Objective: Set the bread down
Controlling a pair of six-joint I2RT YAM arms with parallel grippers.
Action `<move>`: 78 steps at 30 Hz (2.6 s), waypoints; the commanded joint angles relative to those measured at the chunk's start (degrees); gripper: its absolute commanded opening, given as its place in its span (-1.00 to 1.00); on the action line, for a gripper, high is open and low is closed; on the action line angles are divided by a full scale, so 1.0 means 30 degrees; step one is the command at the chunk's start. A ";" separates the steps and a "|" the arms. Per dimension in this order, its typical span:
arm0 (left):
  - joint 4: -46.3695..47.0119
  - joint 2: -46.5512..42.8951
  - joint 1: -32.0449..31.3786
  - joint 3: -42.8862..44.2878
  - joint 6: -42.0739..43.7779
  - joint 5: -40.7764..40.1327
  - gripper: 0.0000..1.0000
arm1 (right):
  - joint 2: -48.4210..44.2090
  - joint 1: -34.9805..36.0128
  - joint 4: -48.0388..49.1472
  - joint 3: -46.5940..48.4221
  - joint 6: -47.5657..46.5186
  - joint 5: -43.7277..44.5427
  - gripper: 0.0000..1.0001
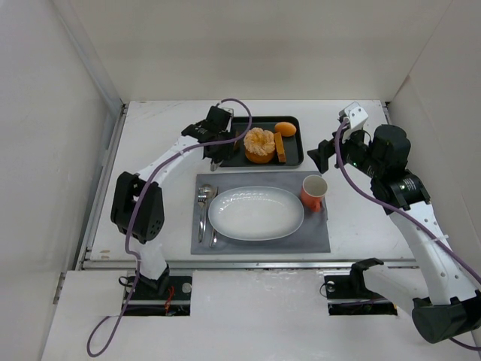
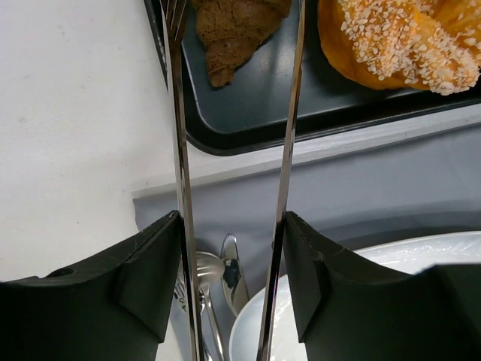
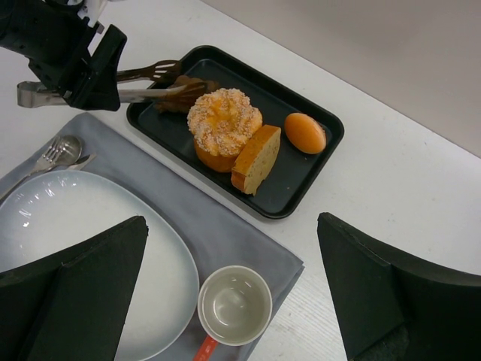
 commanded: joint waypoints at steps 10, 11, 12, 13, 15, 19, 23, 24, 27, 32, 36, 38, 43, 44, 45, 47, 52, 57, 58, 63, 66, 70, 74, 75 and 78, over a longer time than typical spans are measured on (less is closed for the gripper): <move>-0.0545 0.0323 -0.0090 0.1532 0.0147 -0.0507 0.03 | -0.0367 -0.0029 0.1007 0.0094 -0.0206 -0.0309 1.00; -0.0545 0.0323 -0.0090 0.1532 0.0147 -0.0507 0.03 | -0.0367 -0.0029 0.1007 0.0094 -0.0206 -0.0309 1.00; -0.0545 0.0323 -0.0090 0.1532 0.0321 -0.0507 0.03 | -0.0367 -0.0029 0.1007 0.0094 -0.0206 -0.0309 1.00; -0.0545 0.0323 -0.0090 0.1532 0.0323 -0.0507 0.03 | -0.0367 -0.0029 0.1007 0.0094 -0.0206 -0.0309 1.00; -0.0545 0.0497 -0.0090 0.1532 0.0323 -0.0507 0.03 | -0.0367 -0.0029 0.1007 0.0094 -0.0206 -0.0309 1.00; -0.0545 0.0704 -0.0090 0.1737 0.0323 -0.0507 0.03 | -0.0367 -0.0029 0.1007 0.0094 -0.0206 -0.0309 1.00; -0.0545 0.0909 -0.0090 0.1913 0.0323 -0.0507 0.03 | -0.0542 -0.0029 0.1007 0.0094 -0.0206 -0.0309 1.00; -0.0719 0.0909 -0.0090 0.1913 0.0323 -0.0507 0.03 | -0.0542 -0.0029 0.1007 0.0094 -0.0206 -0.0309 1.00; -0.0721 0.1083 -0.0090 0.1913 0.0323 -0.0507 0.03 | -0.0542 -0.0029 0.1007 0.0094 -0.0206 -0.0309 1.00; -0.0721 0.1261 -0.0090 0.1913 0.0323 -0.0507 0.00 | -0.0542 -0.0029 0.1007 0.0094 -0.0206 -0.0309 1.00; -0.0721 0.1261 -0.0090 0.1913 0.0323 -0.0507 -0.21 | -0.0542 -0.0029 0.1007 0.0094 -0.0206 -0.0309 1.00; -0.0721 0.1261 -0.0090 0.1913 0.0323 -0.0507 -0.42 | -0.0542 -0.0029 0.1007 0.0094 -0.0206 -0.0309 1.00; -0.0721 0.0851 -0.0090 0.1913 0.0323 -0.0682 -0.60 | -0.0542 -0.0029 0.1007 0.0094 -0.0206 -0.0309 1.00; -0.0721 0.0590 -0.0090 0.1913 0.0323 -0.0856 -0.60 | -0.0542 -0.0029 0.1007 0.0094 -0.0206 -0.0309 1.00; -0.0721 0.0297 -0.0090 0.1913 0.0323 -0.0858 -0.60 | -0.0542 -0.0029 0.1007 0.0094 -0.0206 -0.0309 1.00; -0.0721 0.0118 -0.0090 0.1913 0.0323 -0.0858 -0.60 | -0.0542 -0.0029 0.1007 0.0094 -0.0206 -0.0309 1.00; -0.0895 -0.1109 -0.0090 0.2320 0.0323 -0.1063 -0.62 | -0.0542 -0.0029 0.1007 0.0094 -0.0206 -0.0309 1.00; -0.1276 -0.1872 -0.0090 0.2702 0.0323 -0.1063 -0.65 | -0.0542 -0.0029 0.1007 0.0094 -0.0206 -0.0309 1.00; -0.1277 -0.2048 -0.0090 0.2704 0.0323 -0.1063 -0.65 | -0.0542 -0.0029 0.1007 0.0094 -0.0206 -0.0309 1.00; -0.1715 -0.3950 -0.0295 0.2182 0.0323 -0.0858 -0.65 | -0.0542 -0.0029 0.1007 0.0094 -0.0206 -0.0309 1.00; -0.1717 -0.6226 -0.0906 0.0662 -0.0085 -0.0858 -0.65 | -0.0542 -0.0029 0.1007 0.0094 -0.0206 -0.0309 1.00; -0.2328 -0.9421 -0.2456 -0.1448 -0.1108 -0.0858 -0.65 | -0.0542 -0.0029 0.1007 0.0094 -0.0206 -0.0309 1.00; -0.3003 -1.2123 -0.4567 -0.3503 -0.2164 -0.0096 -0.70 | -0.0542 -0.0029 0.1007 0.0094 -0.0206 -0.0135 1.00; -0.3006 -1.2621 -0.5065 -0.3971 -0.2834 0.0368 -0.73 | -0.0542 -0.0029 0.1007 0.0094 -0.0206 -0.0133 1.00; -0.3238 -1.4380 -0.6649 -0.5847 -0.3980 0.0372 -0.73 | -0.0542 -0.0029 0.1181 -0.0080 -0.0206 0.0070 1.00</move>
